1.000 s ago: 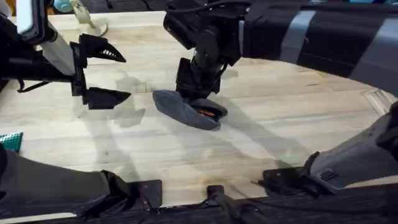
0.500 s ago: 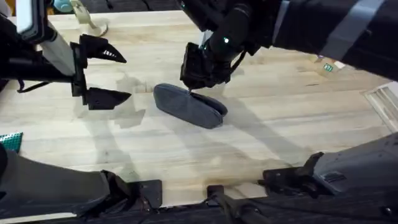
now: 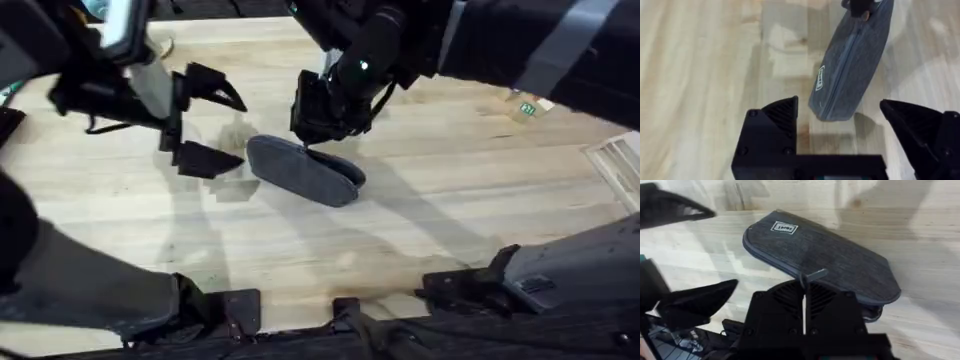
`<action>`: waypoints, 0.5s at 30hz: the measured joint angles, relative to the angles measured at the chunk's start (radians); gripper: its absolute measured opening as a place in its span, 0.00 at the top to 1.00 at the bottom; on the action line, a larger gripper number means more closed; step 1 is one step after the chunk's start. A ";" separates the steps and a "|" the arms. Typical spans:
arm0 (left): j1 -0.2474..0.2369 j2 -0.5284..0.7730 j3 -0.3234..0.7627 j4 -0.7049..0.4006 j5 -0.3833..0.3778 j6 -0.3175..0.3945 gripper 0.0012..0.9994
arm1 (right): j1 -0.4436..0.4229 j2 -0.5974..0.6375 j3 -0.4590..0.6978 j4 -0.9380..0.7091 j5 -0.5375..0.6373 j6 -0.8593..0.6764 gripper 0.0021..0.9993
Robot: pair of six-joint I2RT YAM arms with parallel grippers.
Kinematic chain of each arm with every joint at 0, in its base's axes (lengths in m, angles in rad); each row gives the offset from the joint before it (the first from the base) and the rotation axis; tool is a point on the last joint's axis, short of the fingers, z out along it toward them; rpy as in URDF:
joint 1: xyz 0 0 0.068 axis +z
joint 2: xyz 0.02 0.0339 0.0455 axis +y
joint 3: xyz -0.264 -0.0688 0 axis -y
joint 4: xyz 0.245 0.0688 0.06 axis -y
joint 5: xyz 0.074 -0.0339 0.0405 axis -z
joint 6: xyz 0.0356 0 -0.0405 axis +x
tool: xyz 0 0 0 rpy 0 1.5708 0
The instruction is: Unzip the bag, pick up the pens from the table one at a time and place them inside, then zip the bag closed.
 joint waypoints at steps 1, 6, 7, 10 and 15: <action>-0.010 0.018 0.000 0.001 0.000 -0.006 0.01 | 0.000 0.000 0.000 0.000 0.000 0.000 0.97; -0.072 0.127 0.000 0.011 0.041 -0.033 0.01 | 0.000 0.000 0.000 0.002 0.000 0.000 0.97; -0.079 0.131 0.000 0.011 0.044 -0.033 0.01 | 0.000 0.000 0.000 0.003 0.000 0.000 0.97; -0.097 0.149 0.000 0.007 0.054 -0.037 0.01 | 0.000 0.000 0.000 0.004 0.000 0.000 0.97; -0.108 0.166 0.000 0.007 0.060 -0.045 0.57 | 0.000 0.000 0.000 0.005 0.000 0.000 0.97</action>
